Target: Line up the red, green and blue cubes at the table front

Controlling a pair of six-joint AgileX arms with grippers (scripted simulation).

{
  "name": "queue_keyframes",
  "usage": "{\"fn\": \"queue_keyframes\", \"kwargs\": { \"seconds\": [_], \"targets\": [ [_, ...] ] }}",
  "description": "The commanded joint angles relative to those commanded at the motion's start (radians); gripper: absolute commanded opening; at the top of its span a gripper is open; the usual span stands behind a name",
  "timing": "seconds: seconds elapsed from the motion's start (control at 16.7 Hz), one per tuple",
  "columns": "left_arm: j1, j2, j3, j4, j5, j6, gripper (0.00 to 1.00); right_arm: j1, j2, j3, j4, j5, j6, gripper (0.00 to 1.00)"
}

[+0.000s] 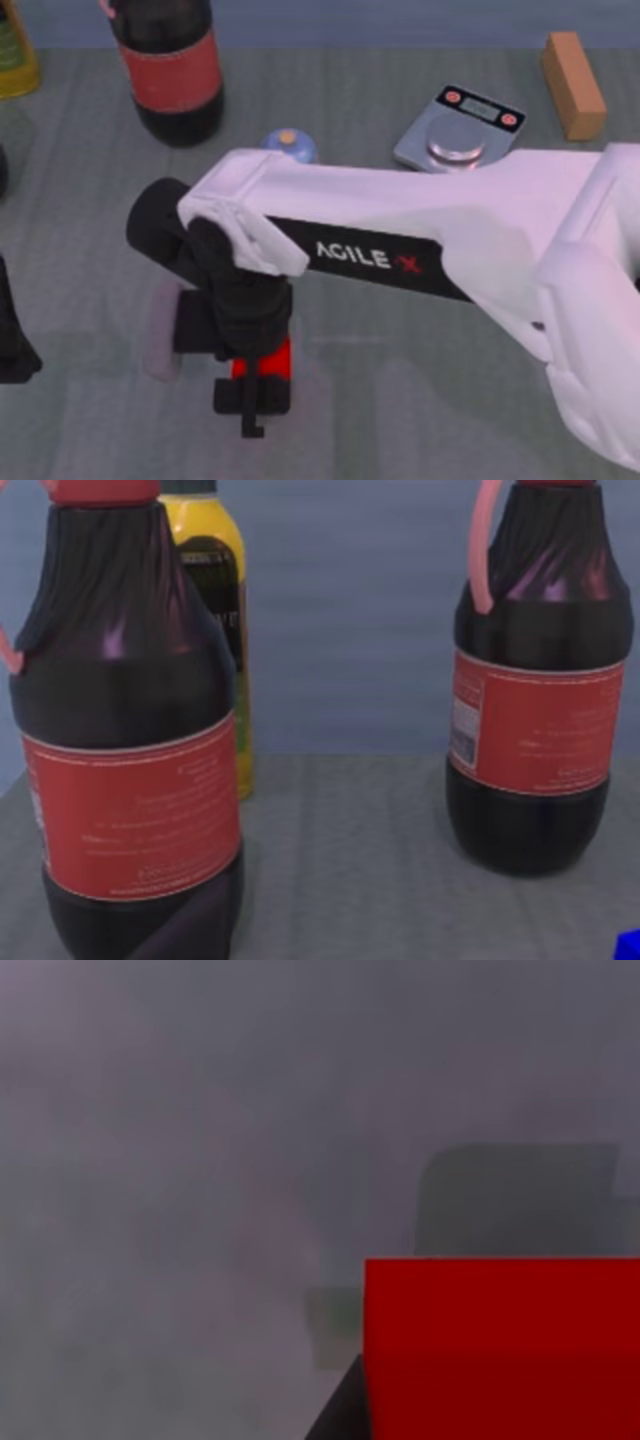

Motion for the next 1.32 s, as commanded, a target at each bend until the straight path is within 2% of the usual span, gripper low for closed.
{"fn": "queue_keyframes", "kwargs": {
  "seconds": [0.18, 0.96, 1.32],
  "targets": [
    [0.000, 0.000, 0.000, 0.000, 0.000, 0.000, 1.00, 0.000, 0.000, 0.000, 0.000, 0.000, 0.000, 0.00],
    [0.000, 0.000, 0.000, 0.000, 0.000, 0.000, 1.00, 0.000, 0.000, 0.000, 0.000, 0.000, 0.000, 0.98],
    [0.000, 0.000, 0.000, 0.000, 0.000, 0.000, 1.00, 0.000, 0.000, 0.000, 0.000, 0.000, 0.000, 1.00]
  ]
}}
